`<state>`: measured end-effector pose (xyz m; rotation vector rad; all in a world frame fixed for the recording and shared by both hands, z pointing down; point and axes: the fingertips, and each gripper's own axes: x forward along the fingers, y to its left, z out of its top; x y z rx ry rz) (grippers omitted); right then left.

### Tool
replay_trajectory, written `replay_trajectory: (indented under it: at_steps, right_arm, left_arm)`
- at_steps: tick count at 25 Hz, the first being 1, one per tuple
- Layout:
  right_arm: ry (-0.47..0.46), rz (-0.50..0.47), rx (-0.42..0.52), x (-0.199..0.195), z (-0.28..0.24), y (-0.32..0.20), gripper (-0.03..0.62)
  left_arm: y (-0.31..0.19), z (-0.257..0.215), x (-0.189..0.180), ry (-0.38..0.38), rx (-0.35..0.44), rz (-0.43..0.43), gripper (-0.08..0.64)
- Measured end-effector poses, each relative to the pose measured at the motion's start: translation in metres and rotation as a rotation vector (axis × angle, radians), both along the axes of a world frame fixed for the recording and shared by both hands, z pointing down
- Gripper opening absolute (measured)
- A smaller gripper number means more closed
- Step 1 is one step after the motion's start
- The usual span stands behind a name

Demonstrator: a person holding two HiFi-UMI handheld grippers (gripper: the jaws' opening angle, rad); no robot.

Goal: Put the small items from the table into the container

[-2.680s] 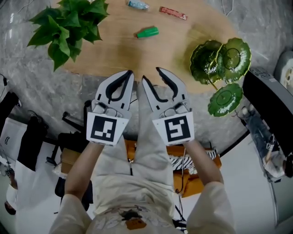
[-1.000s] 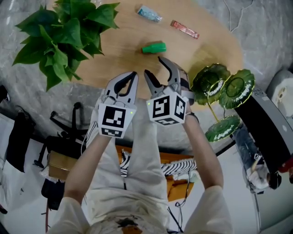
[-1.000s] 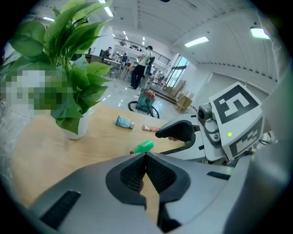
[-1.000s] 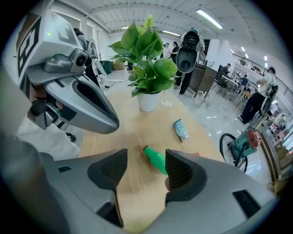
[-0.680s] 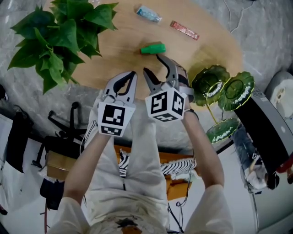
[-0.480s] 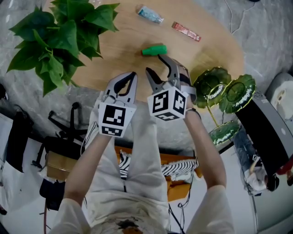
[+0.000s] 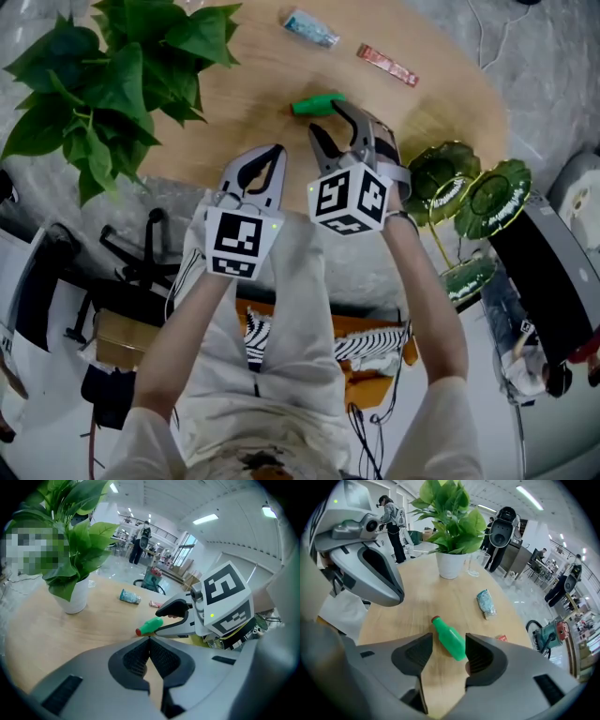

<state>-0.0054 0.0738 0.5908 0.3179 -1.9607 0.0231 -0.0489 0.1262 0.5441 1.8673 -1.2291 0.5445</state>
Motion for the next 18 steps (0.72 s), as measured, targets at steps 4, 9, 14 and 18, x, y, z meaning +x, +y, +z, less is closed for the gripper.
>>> replay_trajectory:
  at_steps: [4,9,14,18]
  right_arm:
    - [0.037,-0.027,0.012,0.004,0.008,-0.005,0.21]
    - [0.058,-0.046,0.018,0.002,0.01,-0.011,0.147]
    - [0.111,-0.094,0.025,0.007,0.02,-0.008,0.164]
    - [0.095,-0.051,-0.015,0.009,0.029,-0.011,0.167]
  left_arm:
    - [-0.001,0.001,0.003,-0.002,-0.001,-0.002,0.0]
    - [-0.002,0.004,0.005,-0.007,-0.001,-0.004,0.0]
    - [-0.002,0.003,0.008,-0.004,-0.003,-0.004,0.0]
    - [-0.004,0.003,0.008,-0.008,0.001,-0.008,0.0]
